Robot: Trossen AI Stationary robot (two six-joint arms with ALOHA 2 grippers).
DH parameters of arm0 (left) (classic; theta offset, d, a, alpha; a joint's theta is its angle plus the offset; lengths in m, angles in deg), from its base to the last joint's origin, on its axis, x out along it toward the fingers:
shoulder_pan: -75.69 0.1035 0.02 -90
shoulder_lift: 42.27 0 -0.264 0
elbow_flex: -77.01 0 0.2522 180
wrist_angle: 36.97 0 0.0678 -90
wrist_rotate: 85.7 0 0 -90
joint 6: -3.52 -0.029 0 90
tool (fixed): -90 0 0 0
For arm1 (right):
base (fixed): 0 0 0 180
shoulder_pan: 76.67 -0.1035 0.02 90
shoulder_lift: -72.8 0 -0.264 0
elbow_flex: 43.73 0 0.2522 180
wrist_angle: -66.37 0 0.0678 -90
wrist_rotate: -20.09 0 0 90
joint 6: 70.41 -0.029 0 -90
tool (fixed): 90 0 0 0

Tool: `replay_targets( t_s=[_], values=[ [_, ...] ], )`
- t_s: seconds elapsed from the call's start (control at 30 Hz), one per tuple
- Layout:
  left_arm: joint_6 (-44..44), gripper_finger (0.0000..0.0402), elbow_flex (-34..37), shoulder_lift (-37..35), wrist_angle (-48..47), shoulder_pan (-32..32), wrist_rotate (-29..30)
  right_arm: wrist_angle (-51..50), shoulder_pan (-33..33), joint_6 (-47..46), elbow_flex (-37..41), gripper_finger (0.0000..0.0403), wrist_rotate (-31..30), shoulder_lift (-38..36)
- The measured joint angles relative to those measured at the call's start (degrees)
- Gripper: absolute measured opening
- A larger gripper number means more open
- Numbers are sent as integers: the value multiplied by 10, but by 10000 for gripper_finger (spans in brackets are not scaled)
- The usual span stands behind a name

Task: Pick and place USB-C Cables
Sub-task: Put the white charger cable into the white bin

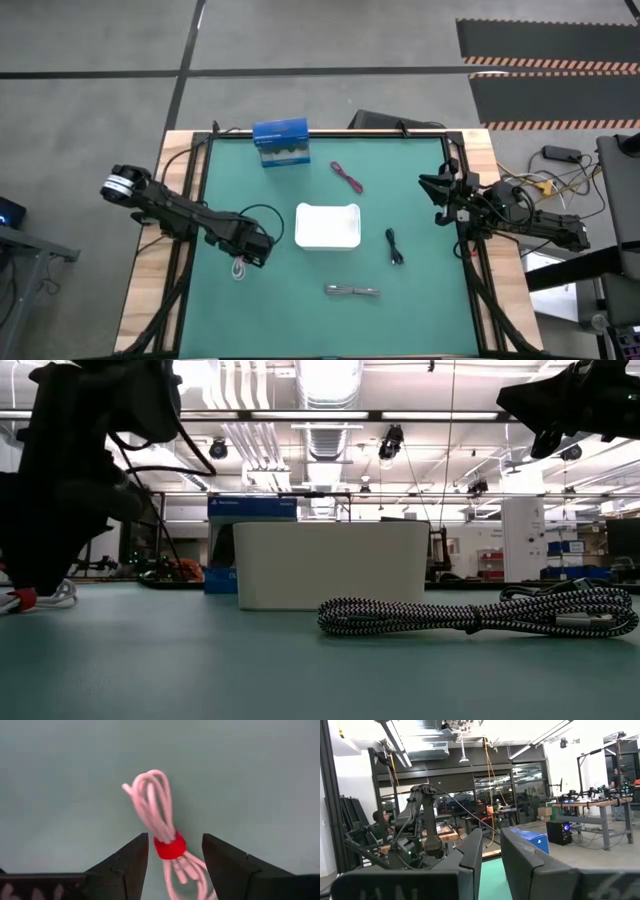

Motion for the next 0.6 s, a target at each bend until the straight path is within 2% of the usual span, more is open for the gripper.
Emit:
replay_targets(
  t_s=[0.37,0.6],
  values=[
    [0,167,0,35,4,-7,4,-5,0,1,0,59,0,0],
    [0,106,-1,39,14,-10,3,-9,0,1,0,59,0,0]
  ],
)
